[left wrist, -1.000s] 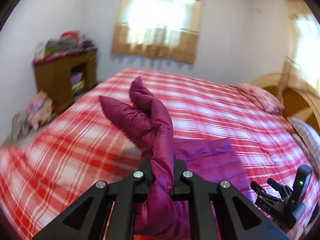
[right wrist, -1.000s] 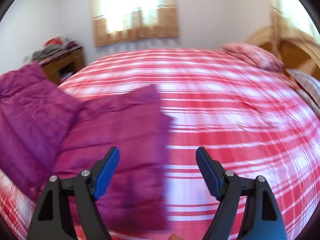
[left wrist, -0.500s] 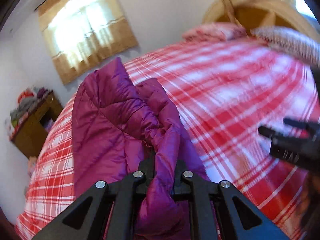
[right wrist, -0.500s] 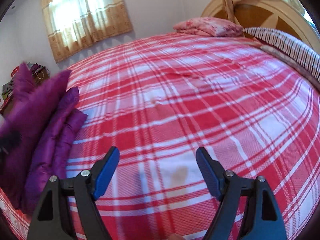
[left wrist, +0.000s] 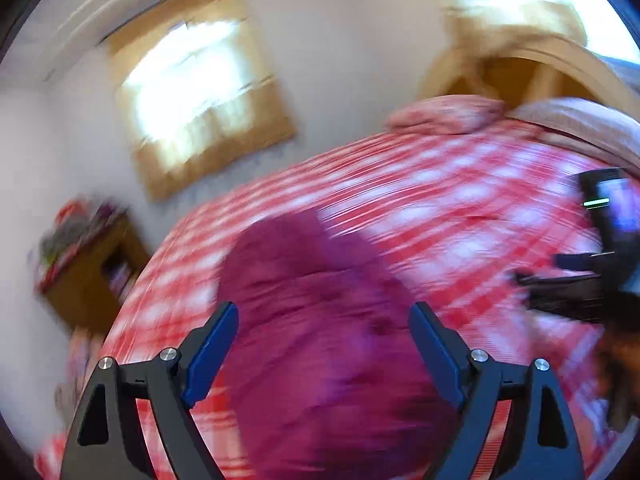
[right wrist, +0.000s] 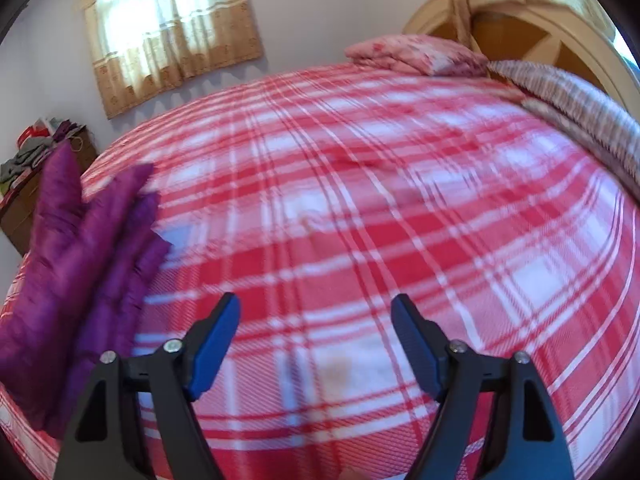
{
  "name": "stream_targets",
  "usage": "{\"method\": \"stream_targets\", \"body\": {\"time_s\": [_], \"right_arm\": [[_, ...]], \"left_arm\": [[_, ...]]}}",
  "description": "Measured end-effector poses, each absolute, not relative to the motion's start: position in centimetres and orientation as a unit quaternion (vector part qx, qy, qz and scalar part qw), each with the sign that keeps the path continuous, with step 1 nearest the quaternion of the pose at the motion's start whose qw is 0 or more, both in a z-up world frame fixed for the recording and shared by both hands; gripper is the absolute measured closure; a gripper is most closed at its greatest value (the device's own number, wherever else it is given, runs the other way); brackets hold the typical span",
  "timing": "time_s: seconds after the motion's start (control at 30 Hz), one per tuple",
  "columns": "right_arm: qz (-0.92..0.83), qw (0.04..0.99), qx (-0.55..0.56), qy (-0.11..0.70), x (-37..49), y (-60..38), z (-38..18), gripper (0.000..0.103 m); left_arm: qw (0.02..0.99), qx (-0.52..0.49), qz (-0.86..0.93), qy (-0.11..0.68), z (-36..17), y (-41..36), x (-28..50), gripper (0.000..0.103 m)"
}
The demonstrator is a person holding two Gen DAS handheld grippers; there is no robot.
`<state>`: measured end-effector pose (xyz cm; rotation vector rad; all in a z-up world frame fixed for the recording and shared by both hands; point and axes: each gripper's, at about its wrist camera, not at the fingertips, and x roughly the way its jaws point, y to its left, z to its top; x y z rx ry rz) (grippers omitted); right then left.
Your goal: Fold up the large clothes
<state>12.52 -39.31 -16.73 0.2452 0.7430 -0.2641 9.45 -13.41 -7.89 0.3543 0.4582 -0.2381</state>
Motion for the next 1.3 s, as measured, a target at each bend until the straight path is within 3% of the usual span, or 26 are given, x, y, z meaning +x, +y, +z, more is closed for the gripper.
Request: {"method": "stream_targets", "body": {"time_s": [0.1, 0.17, 0.43, 0.67, 0.93, 1.3], "right_arm": [[-0.099, 0.923, 0.093, 0.360, 14.3, -36.5, -13.3, 0.055], [-0.083, 0.927, 0.071, 0.359, 15.6, -33.8, -11.1, 0.059], [-0.054, 0.934, -0.023, 0.352, 21.0, -20.6, -5.8, 0.063], [-0.079, 0.926, -0.029, 0.369, 22.8, -19.5, -11.2, 0.070], [-0.080, 0.926, 0.031, 0.369, 20.8, -24.3, -16.8, 0.070], [-0.067, 0.931, 0.068, 0.353, 20.4, -24.8, -19.0, 0.069]], "left_arm": [[0.951, 0.120, -0.016, 0.284, -8.4, -8.3, 14.8, 0.016], [0.947, 0.077, 0.041, 0.308, -8.8, -5.1, 17.6, 0.016], [0.936, -0.012, 0.091, 0.339, -10.0, -1.3, 22.7, 0.016], [0.941, -0.049, 0.031, 0.333, -11.3, -3.7, 24.3, 0.016], [0.935, 0.025, 0.022, 0.352, -15.6, -8.8, 26.3, 0.015], [0.937, 0.031, 0.021, 0.348, -18.0, -9.8, 26.6, 0.014]]}}
